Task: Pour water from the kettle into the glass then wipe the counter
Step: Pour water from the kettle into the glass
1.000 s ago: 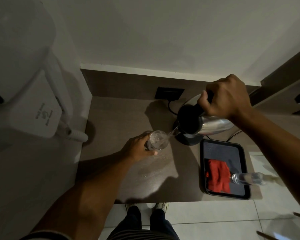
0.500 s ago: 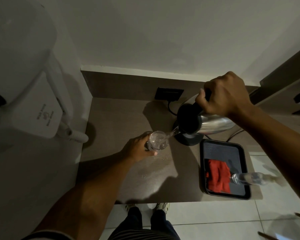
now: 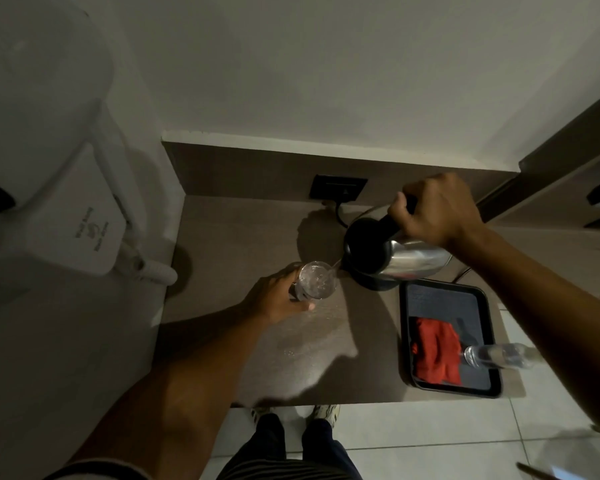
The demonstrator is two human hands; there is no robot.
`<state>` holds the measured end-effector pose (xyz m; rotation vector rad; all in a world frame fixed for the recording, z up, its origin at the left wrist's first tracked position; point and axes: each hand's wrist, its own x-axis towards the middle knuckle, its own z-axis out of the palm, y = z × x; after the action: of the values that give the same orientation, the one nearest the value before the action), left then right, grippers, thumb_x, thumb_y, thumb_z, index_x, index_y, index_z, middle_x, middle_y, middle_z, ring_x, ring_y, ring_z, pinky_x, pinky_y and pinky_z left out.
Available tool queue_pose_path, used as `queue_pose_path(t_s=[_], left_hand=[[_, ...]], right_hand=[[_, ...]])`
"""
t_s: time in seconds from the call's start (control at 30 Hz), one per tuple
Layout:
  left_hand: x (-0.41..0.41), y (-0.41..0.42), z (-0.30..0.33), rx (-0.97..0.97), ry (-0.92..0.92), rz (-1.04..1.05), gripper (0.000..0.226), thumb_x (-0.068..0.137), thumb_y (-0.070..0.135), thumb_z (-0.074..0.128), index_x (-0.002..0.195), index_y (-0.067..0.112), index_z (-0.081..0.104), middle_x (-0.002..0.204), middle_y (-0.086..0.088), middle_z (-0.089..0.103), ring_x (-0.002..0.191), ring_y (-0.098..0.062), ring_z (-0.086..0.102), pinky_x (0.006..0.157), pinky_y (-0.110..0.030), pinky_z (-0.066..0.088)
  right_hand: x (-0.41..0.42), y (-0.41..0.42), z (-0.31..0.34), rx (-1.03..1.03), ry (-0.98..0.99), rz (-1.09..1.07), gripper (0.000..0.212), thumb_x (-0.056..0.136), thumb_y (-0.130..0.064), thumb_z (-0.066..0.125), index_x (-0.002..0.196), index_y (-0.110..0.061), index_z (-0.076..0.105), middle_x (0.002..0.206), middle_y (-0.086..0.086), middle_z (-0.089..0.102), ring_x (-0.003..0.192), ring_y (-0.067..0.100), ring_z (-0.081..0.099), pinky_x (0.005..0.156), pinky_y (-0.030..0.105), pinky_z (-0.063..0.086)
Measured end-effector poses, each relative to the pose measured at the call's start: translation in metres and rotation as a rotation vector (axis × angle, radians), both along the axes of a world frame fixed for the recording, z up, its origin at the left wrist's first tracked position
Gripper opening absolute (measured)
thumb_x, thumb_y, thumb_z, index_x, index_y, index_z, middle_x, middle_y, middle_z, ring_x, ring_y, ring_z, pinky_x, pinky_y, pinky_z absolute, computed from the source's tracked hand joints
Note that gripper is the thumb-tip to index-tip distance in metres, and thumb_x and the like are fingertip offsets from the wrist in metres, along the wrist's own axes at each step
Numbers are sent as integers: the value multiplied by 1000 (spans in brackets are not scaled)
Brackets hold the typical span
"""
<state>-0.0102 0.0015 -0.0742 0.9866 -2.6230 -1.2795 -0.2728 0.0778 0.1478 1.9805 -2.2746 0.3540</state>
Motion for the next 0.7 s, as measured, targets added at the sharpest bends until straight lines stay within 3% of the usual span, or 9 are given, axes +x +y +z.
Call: queue_pose_path(t_s=[0.13,0.27,0.33,0.4,0.47,0.53,0.6,0.7], left_hand=[[1,0,-2,0,-2,-5,90,71,61,78,146,34,37,127,7,68,100,-7,68,93,-37,56],[0,1,-2,3,0,9,91,71,57,81,147,32,38,130,5,67,105,-11,67,96,-39,55],[-1,1,-2,-2,4,11,91,71,56,81,148,30,38,131,4,66,105,-11,67,96,-39,55],[-1,0,-3,-1,10,3,91,71,55,82,148,30,38,132,4,66,104,-11,68,95,-39,56],[-1,0,-5,-3,19,-1,92,70,56,82,148,31,39,132,5,65,102,-10,68,94,-37,56],[-1,-1,-7,-16,27,-4,94,70,57,82,148,30,38,134,5,65,105,-11,68,94,-35,56],[-2,-2,-8,-19,28,-3,93,70,56,82,148,31,38,134,5,64,106,-12,68,93,-35,56],[-2,-1,-11,-20,38,-1,90,70,54,83,146,33,39,132,6,65,105,-9,67,92,-34,58]], right_hand=[[-7,13,-27,-11,-220,-38,41,88,-34,37,51,-19,47,42,0,42,33,13,34,42,17,24],[-20,26,-48,-78,-482,-237,34,91,-25,45,58,-21,53,51,1,52,42,16,49,41,13,37],[-28,32,-56,-116,-585,-369,34,93,-19,48,60,-18,55,56,5,56,49,20,54,45,22,45],[-36,37,-63,-167,-694,-466,34,93,-16,49,59,-17,54,59,6,57,51,19,57,43,23,47],[-43,39,-70,-202,-781,-514,35,93,-15,48,59,-18,53,60,3,55,49,8,56,41,14,45],[-50,37,-78,-223,-844,-550,36,92,-14,47,57,-17,52,58,3,52,43,0,49,41,16,43],[-60,36,-86,-239,-887,-599,37,93,-12,45,56,-15,50,57,3,48,42,0,46,44,21,39],[-73,39,-100,-221,-961,-620,37,96,-11,40,60,-11,49,62,8,47,54,15,46,52,26,37]])
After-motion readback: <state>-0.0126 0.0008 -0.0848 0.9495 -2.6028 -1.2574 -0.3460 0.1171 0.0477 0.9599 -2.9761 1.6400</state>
